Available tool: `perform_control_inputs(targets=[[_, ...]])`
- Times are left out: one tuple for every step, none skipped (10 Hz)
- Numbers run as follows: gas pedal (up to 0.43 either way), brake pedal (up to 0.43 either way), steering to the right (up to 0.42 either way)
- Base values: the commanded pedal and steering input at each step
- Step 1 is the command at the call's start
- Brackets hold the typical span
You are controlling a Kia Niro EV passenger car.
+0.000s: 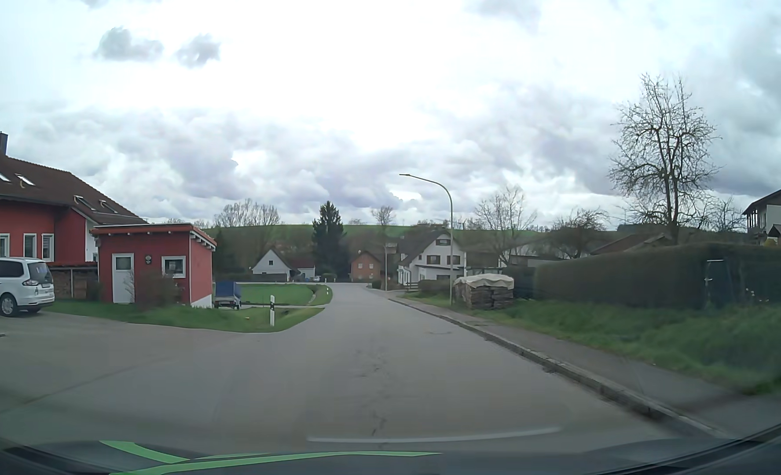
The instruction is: Follow the waypoints while adhering to traffic rules and regulations
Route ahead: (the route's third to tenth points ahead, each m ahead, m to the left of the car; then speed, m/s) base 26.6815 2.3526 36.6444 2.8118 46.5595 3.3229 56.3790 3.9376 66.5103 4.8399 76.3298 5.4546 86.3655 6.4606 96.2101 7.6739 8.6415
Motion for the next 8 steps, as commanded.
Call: perform_control_inputs(targets=[[0.209,0.000,-0.001],[0.209,0.000,-0.001],[0.209,0.000,-0.001],[0.209,0.000,-0.001],[0.209,0.000,-0.001],[0.209,0.000,-0.001],[0.209,0.000,-0.001],[0.209,0.000,-0.001]])
